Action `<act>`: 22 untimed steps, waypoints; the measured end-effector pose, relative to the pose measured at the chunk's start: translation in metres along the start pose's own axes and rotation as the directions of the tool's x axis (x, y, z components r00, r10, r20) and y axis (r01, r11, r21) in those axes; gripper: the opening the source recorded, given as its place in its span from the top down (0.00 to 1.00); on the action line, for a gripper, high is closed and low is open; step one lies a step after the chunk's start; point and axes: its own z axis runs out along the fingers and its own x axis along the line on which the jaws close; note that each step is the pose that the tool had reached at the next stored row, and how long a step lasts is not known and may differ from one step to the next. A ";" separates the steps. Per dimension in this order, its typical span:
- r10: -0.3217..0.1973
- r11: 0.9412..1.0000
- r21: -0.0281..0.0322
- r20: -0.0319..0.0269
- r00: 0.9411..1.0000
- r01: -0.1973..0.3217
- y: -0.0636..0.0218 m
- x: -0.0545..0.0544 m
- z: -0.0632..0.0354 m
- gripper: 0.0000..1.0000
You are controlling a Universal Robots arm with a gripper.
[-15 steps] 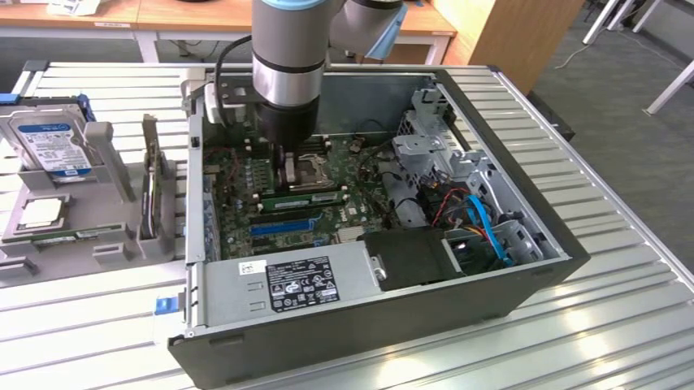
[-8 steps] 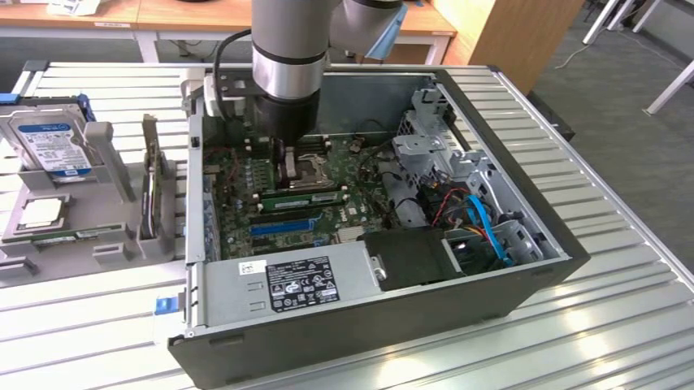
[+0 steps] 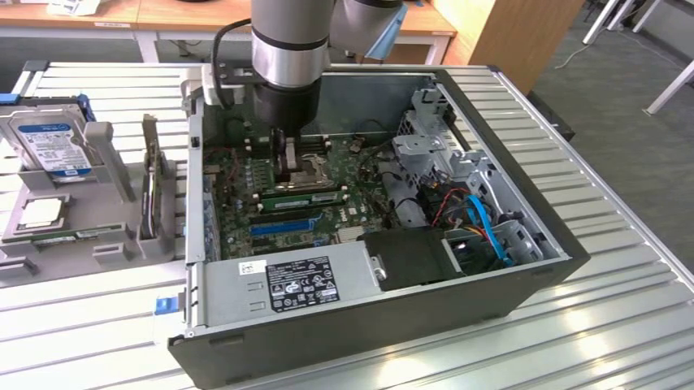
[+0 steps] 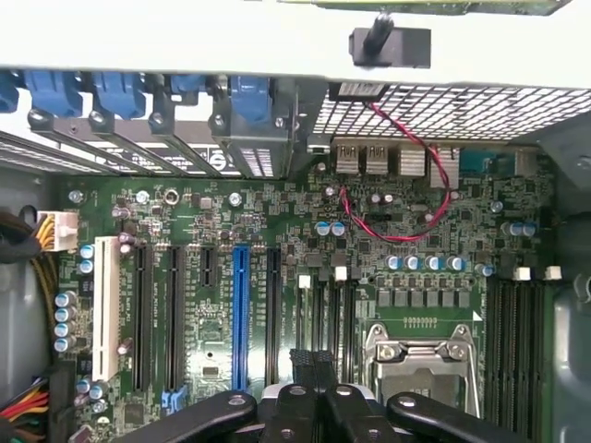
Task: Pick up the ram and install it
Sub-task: 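Press down the ram until it locks into place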
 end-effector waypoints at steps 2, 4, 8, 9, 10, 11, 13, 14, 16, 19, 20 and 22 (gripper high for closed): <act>0.000 1.000 0.000 0.000 1.000 0.000 0.0000 0.000 -0.0027 0.90; 0.000 1.000 0.000 0.000 1.000 0.000 0.0001 0.000 -0.0053 0.90; 0.000 1.000 0.000 0.000 1.000 0.000 0.0002 0.000 -0.0112 0.90; 0.000 1.000 0.000 0.000 1.000 0.000 0.0002 -0.001 -0.0130 0.90; 0.000 1.000 0.000 0.000 1.000 0.000 0.0002 -0.001 -0.0147 0.90; 0.000 1.000 0.000 0.000 1.000 0.000 0.0003 -0.001 -0.0164 0.90; 0.000 1.000 0.000 0.000 1.000 0.000 0.0003 -0.001 -0.0197 0.90; 0.000 1.000 0.000 0.000 1.000 0.000 0.0003 -0.001 -0.0212 0.90; 0.000 1.000 0.000 0.000 1.000 0.000 0.0004 -0.001 -0.0243 0.90; 0.000 1.000 0.000 0.000 1.000 0.000 0.0005 -0.001 -0.0292 0.90; 0.000 1.000 0.000 0.000 1.000 0.000 0.0005 -0.001 -0.0308 0.90; 0.000 1.000 0.000 0.000 1.000 0.000 0.0006 -0.001 -0.0343 0.90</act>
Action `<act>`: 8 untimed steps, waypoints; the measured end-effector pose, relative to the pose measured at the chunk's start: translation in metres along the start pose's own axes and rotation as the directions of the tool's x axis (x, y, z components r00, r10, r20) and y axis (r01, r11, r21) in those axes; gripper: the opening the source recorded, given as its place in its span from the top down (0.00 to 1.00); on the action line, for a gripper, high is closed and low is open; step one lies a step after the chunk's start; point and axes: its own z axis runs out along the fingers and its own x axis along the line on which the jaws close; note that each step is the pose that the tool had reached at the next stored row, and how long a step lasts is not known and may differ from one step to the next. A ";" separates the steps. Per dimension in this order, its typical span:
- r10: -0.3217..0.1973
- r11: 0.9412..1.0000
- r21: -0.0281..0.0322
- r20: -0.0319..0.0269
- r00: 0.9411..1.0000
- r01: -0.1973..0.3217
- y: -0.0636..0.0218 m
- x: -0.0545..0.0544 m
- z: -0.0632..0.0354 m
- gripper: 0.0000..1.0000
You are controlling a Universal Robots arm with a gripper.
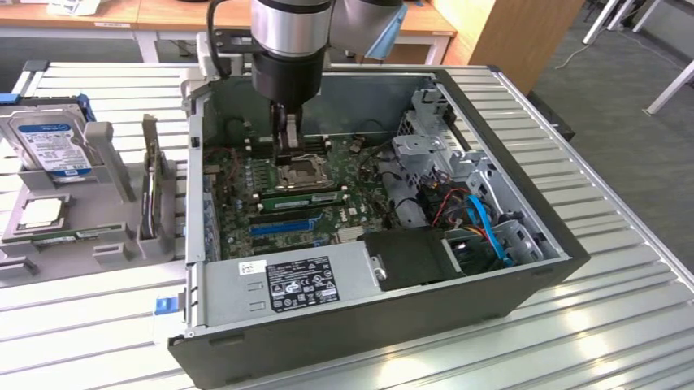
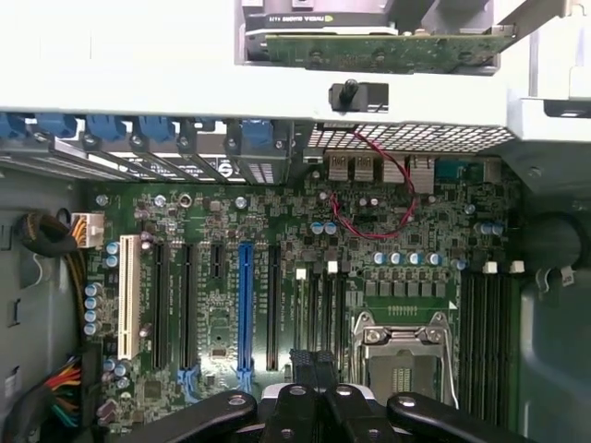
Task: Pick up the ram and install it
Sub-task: 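Press down the ram until it locks into place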
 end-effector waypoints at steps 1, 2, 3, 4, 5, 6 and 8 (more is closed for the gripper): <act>0.000 1.000 0.000 0.000 1.000 0.000 0.0000 0.000 -0.0015 0.90; 0.000 1.000 0.000 0.000 1.000 0.000 0.0001 0.000 -0.0030 0.90; 0.000 1.000 0.000 0.000 1.000 0.000 0.0001 0.000 -0.0044 0.90; 0.000 1.000 0.000 0.000 1.000 0.000 0.0001 0.000 -0.0055 0.90; 0.000 1.000 0.000 0.000 1.000 0.000 0.0001 0.000 -0.0066 0.90; 0.000 1.000 0.000 0.000 1.000 0.000 0.0001 0.000 -0.0076 0.90; 0.000 1.000 0.000 0.000 1.000 0.000 0.0002 0.000 -0.0097 0.90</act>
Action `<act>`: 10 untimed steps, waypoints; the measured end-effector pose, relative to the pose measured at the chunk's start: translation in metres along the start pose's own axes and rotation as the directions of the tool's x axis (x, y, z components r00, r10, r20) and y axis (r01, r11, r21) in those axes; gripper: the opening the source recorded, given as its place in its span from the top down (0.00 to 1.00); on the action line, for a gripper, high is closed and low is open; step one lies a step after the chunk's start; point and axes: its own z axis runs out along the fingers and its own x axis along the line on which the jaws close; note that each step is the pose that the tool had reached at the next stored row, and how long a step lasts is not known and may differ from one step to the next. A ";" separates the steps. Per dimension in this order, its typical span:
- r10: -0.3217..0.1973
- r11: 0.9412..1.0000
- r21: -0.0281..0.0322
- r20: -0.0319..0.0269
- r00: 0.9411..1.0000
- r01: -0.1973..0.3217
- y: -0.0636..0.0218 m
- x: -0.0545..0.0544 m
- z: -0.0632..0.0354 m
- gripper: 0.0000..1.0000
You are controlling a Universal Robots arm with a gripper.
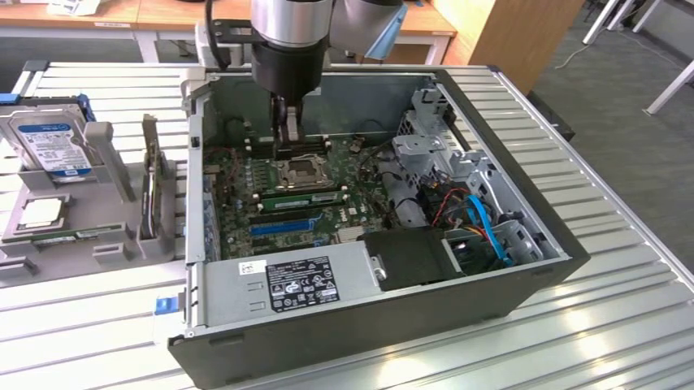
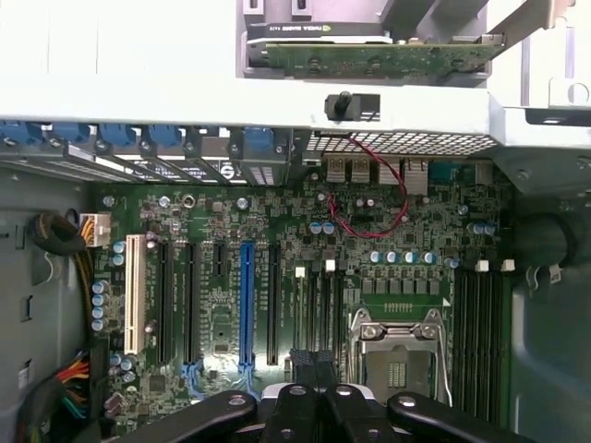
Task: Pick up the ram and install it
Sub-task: 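Press down the ram until it locks into place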
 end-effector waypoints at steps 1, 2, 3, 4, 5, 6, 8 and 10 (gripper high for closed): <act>0.000 1.000 0.000 0.000 1.000 0.000 0.0000 0.000 -0.0011 0.90; 0.000 1.000 0.000 0.000 1.000 0.000 0.0000 0.000 -0.0022 0.90; 0.000 1.000 0.000 0.000 1.000 0.000 0.0001 0.000 -0.0032 0.90; 0.000 1.000 0.000 0.000 1.000 0.000 0.0001 0.000 -0.0045 0.90; 0.000 1.000 0.000 0.000 1.000 0.000 0.0001 0.000 -0.0054 0.90; 0.000 1.000 0.000 0.000 1.000 0.000 0.0001 0.000 -0.0063 0.90; 0.000 1.000 0.000 0.000 1.000 0.000 0.0001 0.000 -0.0081 0.90; 0.000 1.000 0.000 0.000 1.000 0.000 0.0002 0.000 -0.0103 0.90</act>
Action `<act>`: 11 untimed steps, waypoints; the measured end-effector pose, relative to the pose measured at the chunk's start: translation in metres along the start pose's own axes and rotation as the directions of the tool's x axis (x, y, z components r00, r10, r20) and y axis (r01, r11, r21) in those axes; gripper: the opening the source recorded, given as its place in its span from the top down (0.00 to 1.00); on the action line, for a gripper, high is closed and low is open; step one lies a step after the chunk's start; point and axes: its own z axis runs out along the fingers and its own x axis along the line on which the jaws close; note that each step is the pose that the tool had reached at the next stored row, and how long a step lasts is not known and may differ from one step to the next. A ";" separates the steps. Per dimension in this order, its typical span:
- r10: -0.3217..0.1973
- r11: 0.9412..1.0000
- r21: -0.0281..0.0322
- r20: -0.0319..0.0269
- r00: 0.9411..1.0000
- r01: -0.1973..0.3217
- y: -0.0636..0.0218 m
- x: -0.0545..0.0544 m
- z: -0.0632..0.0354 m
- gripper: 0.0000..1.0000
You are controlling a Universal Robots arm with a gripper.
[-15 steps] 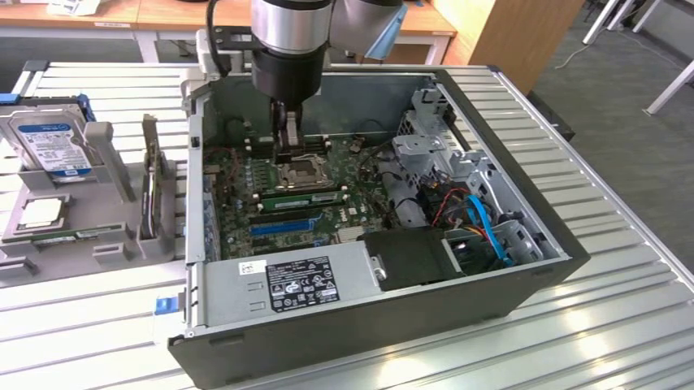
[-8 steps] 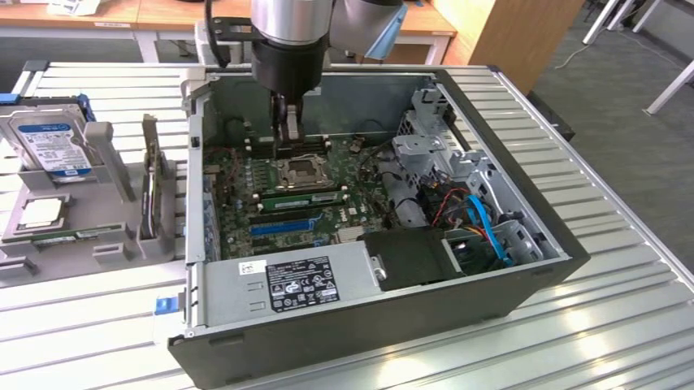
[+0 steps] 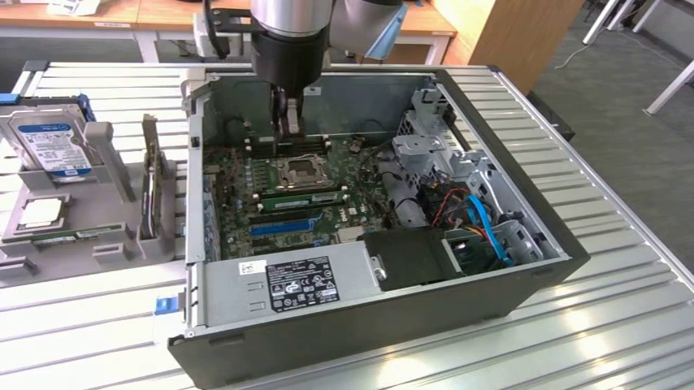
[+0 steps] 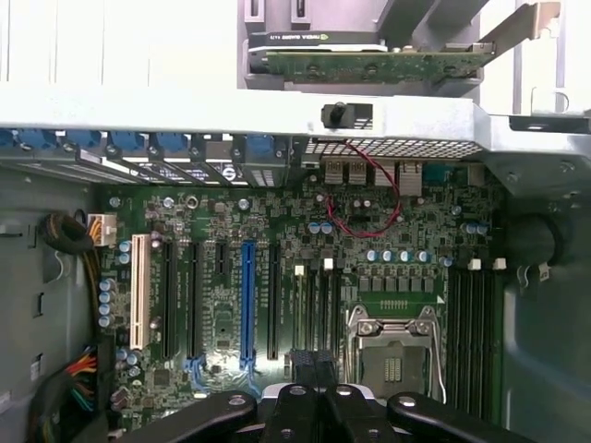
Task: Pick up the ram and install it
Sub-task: 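Press down the ram until it locks into place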
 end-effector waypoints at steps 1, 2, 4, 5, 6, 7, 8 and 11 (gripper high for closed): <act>0.000 1.000 0.000 0.000 1.000 0.000 0.0000 0.000 -0.0011 0.90; 0.000 1.000 0.000 0.000 1.000 0.000 0.0000 0.000 -0.0021 0.90; 0.000 1.000 0.000 0.000 1.000 0.000 0.0001 0.000 -0.0044 0.90; 0.000 1.000 0.000 0.000 1.000 0.000 0.0001 0.000 -0.0054 0.90; 0.000 1.000 0.000 0.000 1.000 0.000 0.0001 0.000 -0.0066 0.90; 0.000 1.000 0.000 0.000 1.000 0.000 0.0001 0.000 -0.0076 0.90; 0.000 1.000 0.000 0.000 1.000 0.000 0.0001 0.000 -0.0083 0.90; 0.000 1.000 0.000 0.000 1.000 0.000 0.0001 0.000 -0.0085 0.90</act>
